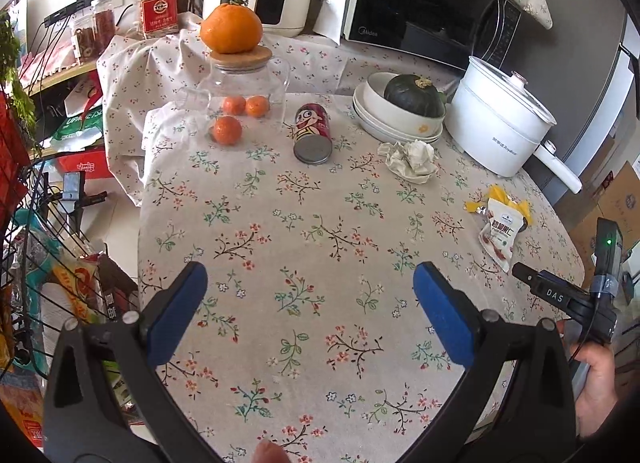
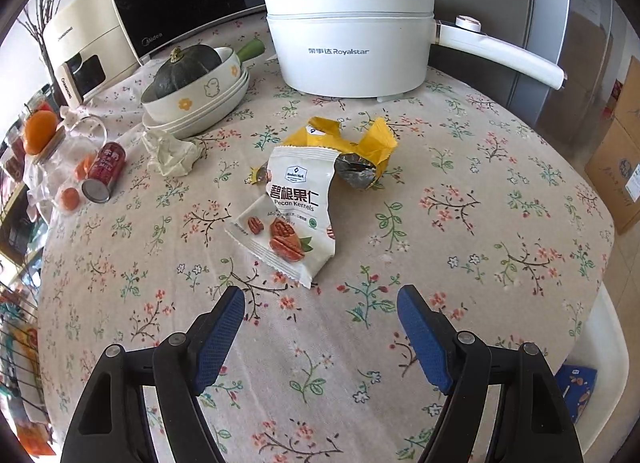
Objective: Collect trash
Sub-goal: 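Move both tools back toward the pecan kernels bag on the table, then grasp the pecan kernels bag with the right tool while the left tool grasps the crumpled tissue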
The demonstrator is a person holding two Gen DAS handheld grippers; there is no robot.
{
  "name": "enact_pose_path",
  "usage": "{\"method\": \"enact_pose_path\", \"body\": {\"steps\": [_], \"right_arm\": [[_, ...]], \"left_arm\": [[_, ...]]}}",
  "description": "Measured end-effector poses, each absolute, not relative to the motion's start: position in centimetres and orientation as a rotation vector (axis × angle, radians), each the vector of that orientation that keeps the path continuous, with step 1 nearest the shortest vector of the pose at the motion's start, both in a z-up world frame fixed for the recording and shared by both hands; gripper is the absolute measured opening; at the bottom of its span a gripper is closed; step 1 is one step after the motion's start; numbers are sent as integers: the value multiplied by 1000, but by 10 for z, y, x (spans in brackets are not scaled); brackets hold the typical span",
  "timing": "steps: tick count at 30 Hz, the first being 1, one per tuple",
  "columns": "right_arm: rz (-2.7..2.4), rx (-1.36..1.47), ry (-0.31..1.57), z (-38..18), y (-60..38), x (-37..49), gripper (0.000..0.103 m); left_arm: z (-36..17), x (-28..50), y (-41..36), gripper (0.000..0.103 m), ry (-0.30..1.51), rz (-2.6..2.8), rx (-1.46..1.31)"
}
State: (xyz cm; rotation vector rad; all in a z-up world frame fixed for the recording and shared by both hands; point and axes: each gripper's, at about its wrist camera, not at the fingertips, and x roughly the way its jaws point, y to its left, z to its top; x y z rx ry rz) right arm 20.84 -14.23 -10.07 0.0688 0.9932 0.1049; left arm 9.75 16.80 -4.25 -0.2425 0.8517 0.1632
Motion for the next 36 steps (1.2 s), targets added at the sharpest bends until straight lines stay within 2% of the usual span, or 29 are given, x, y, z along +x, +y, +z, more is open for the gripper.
{"method": "enact_pose_path", "body": {"steps": [7, 10, 12, 13, 14, 15, 17, 18, 19, 20, 26, 32, 35, 36], "right_arm": [[92, 81, 973, -122, -138, 236, 79], [86, 68, 969, -131, -137, 245, 72], [80, 41, 944, -132, -134, 248, 64], [82, 24, 934, -132, -131, 249, 56], [102, 20, 929, -133, -128, 249, 42], [110, 19, 930, -132, -126, 249, 40], [103, -2, 944, -131, -124, 249, 27], [106, -5, 942, -129, -125, 247, 24], [114, -6, 944, -126, -127, 246, 17], [134, -1, 953, -123, -129, 244, 5], [243, 8, 995, -96, -143, 230, 3], [310, 71, 964, -62, -168, 213, 3], [323, 77, 950, -51, -178, 210, 3], [322, 71, 944, -48, -180, 209, 3]], "left_arm": [[-45, 97, 167, 102, 840, 172, -228], [-48, 99, 167, 102, 839, 177, -223], [-51, 101, 166, 102, 849, 179, -219], [-52, 102, 166, 102, 852, 177, -217], [-54, 102, 166, 102, 853, 173, -217], [-55, 103, 165, 102, 849, 166, -217], [-57, 106, 164, 102, 847, 154, -227], [-58, 108, 163, 102, 849, 147, -236], [-59, 110, 161, 102, 847, 141, -247], [-60, 112, 158, 102, 843, 134, -251], [-73, 148, 125, 102, 884, 50, -146], [-83, 199, 102, 102, 848, -20, -86], [-86, 227, 96, 91, 842, -20, -117], [-87, 237, 95, 84, 840, -21, -136]]}}
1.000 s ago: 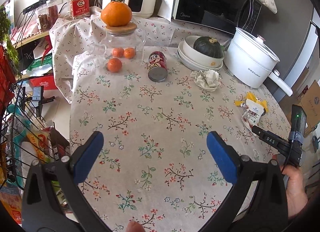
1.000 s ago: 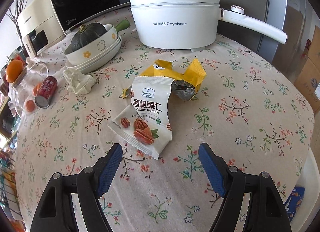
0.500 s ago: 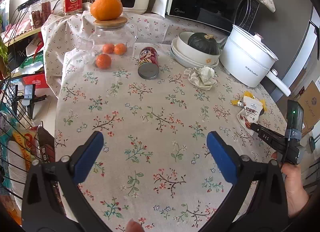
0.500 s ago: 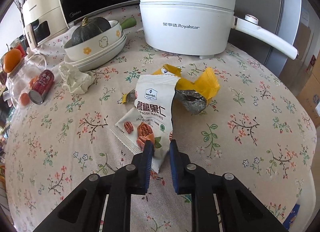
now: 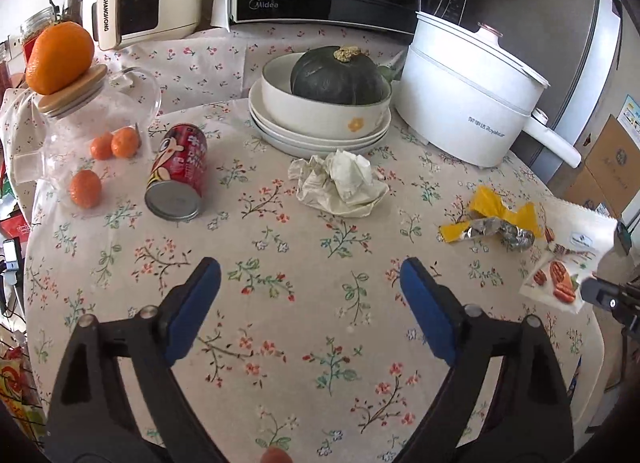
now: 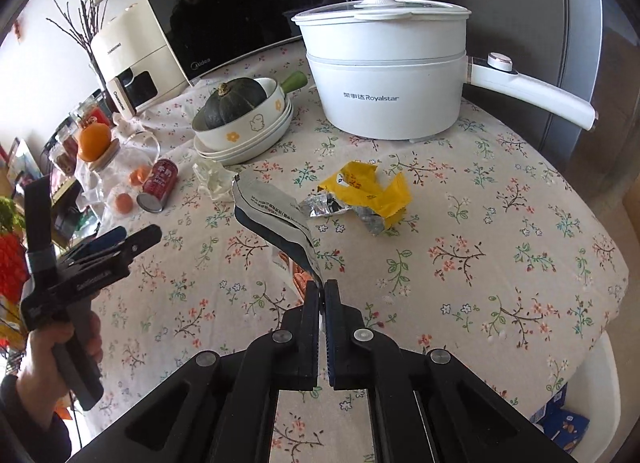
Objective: Collect trash
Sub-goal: 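Grasp the pecan kernels bag with the right tool while the left tool grasps the crumpled tissue, then carry the pecan bag and crumpled tissue over the white bin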
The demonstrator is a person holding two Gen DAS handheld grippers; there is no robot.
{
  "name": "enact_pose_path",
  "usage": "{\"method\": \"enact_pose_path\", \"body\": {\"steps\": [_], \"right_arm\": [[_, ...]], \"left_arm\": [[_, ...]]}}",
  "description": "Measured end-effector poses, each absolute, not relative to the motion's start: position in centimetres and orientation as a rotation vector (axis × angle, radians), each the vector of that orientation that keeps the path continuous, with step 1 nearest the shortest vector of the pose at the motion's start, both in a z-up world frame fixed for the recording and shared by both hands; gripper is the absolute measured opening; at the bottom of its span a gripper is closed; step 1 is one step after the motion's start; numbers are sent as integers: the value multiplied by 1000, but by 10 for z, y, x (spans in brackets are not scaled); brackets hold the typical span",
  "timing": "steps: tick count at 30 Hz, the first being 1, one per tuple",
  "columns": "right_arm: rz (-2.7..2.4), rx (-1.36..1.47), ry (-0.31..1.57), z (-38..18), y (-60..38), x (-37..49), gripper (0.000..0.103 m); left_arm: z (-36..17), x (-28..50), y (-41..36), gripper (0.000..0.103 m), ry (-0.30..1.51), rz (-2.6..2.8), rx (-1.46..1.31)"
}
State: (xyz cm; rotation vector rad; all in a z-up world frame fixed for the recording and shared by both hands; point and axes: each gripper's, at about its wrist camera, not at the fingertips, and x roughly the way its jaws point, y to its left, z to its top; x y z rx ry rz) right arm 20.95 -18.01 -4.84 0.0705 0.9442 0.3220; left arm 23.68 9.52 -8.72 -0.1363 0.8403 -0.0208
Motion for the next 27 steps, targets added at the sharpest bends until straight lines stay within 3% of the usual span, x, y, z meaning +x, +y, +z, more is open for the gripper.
{"method": "enact_pose_path", "body": {"steps": [4, 11, 15, 19, 27], "right_arm": [[303, 65, 910, -35, -197, 209, 3], [275, 70, 899, -30, -221, 211, 3], [267, 114, 901, -28, -230, 213, 3], [262, 117, 899, -27, -232, 212, 3], [263, 148, 893, -19, -237, 201, 3]], "left_arm": [[-96, 272, 89, 68, 849, -42, -209], [-101, 302, 76, 51, 822, -40, -246], [-106, 310, 68, 19, 851, -24, -200], [-106, 303, 65, 11, 879, -19, -150], [-94, 263, 77, 9, 923, -38, -184]]}}
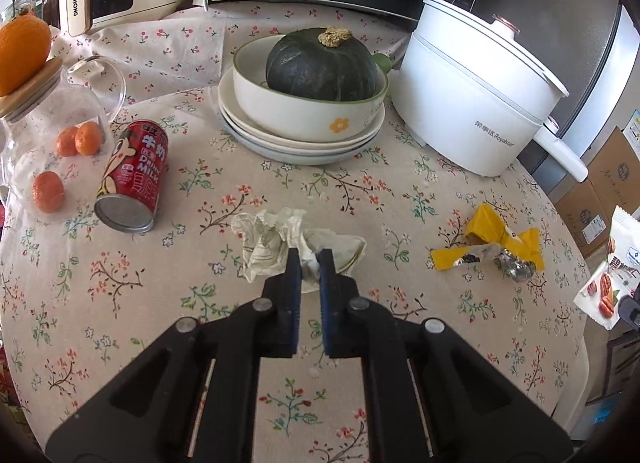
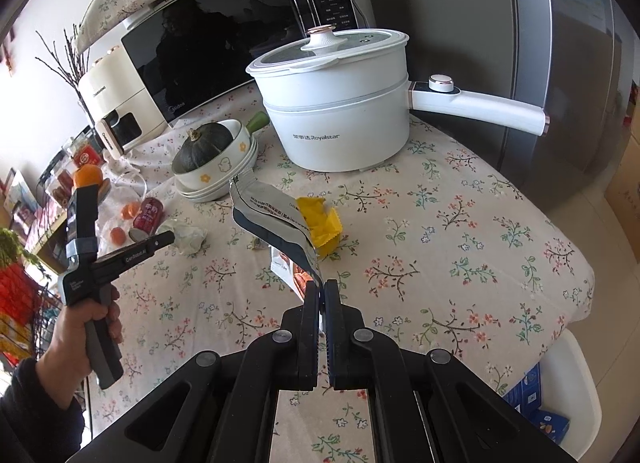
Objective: Collect trash
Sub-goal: 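Carry the pecan bag and crumpled tissue over the white bin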
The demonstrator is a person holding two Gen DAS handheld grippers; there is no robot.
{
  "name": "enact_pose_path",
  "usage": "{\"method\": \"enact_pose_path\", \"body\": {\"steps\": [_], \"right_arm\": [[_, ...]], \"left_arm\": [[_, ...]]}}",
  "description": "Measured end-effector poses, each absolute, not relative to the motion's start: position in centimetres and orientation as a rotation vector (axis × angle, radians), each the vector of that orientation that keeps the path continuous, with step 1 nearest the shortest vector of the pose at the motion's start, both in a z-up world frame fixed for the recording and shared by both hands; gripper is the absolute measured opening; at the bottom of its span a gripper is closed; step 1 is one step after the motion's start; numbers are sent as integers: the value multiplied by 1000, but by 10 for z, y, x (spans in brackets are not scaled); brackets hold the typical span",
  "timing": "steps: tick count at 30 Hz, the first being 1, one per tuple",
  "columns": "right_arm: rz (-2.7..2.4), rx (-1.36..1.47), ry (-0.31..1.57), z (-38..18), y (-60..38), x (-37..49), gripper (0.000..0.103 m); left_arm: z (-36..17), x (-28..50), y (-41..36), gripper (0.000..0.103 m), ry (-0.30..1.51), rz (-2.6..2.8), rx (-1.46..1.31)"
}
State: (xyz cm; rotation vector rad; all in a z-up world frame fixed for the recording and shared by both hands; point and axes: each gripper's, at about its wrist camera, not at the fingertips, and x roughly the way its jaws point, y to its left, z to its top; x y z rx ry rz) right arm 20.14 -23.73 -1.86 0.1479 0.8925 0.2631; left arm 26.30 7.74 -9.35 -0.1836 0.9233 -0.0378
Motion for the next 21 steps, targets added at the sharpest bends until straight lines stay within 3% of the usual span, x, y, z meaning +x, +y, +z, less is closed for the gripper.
{"method": "enact_pose_path", "body": {"steps": [21], "right_arm": [[300, 219, 952, -4, -261, 120, 3]], "left_arm": [[-45, 102, 67, 9, 930, -121, -210]]}}
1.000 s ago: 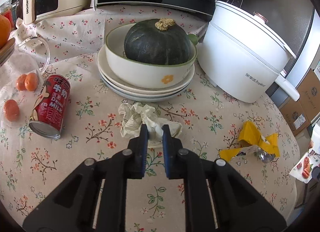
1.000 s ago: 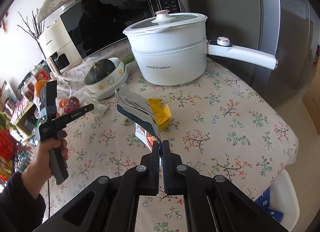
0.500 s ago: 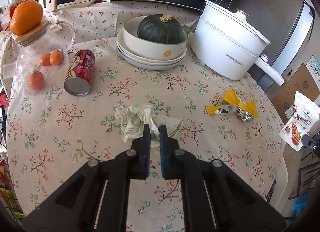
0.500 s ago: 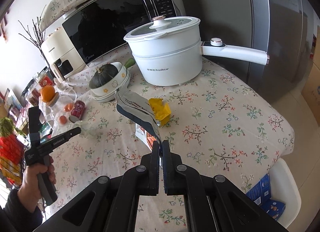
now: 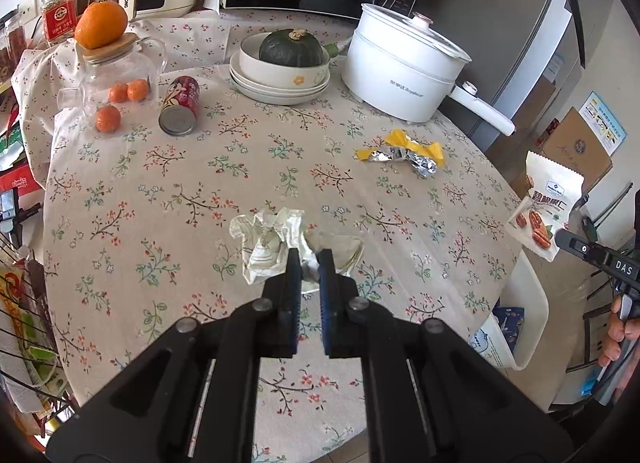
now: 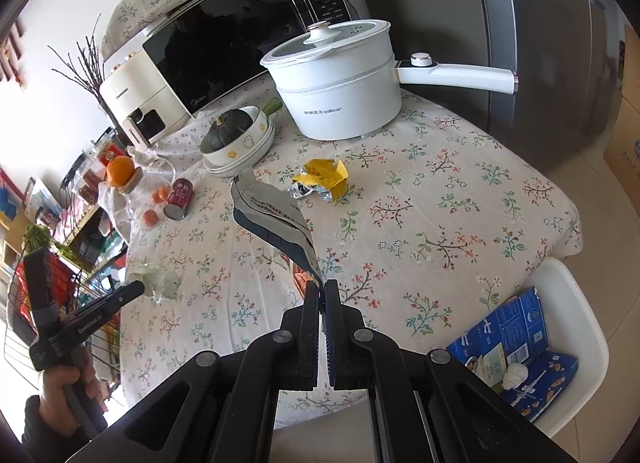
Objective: Collect trash
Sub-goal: 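Carry the pecan bag and crumpled tissue over the white bin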
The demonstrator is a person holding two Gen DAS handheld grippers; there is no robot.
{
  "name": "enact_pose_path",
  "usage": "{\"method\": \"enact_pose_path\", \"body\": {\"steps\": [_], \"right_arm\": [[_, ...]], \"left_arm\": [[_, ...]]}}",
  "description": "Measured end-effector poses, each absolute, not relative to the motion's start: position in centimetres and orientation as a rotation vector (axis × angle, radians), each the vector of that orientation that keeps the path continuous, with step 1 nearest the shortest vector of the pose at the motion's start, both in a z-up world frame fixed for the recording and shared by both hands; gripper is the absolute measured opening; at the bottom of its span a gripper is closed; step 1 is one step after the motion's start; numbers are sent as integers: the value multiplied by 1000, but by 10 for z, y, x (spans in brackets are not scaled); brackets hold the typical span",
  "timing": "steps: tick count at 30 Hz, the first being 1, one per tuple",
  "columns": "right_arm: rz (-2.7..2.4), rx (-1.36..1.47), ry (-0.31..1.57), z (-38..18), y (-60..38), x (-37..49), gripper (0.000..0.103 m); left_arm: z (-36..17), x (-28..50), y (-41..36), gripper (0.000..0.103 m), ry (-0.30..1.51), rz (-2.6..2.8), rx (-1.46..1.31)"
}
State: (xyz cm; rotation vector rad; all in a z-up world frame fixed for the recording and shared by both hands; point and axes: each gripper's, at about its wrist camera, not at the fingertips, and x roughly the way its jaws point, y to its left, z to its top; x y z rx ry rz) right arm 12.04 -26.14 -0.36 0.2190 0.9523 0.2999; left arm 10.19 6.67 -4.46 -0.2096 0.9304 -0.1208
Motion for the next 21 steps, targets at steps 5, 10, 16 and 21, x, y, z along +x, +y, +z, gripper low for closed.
{"method": "enact_pose_path", "body": {"steps": [5, 10, 16, 21], "right_arm": [[289, 219, 967, -5, -275, 110, 3], [265, 216, 971, -4, -290, 101, 3], [230, 200, 967, -3, -310, 90, 3], [204, 188, 966, -3, -323, 81, 3]], "left_arm": [[-38, 81, 53, 9, 912, -170, -205], [-33, 68, 33, 9, 901, -233, -178], [-29, 59, 5, 9, 891, -303, -138], [-28, 57, -19, 9, 888, -345, -113]]}}
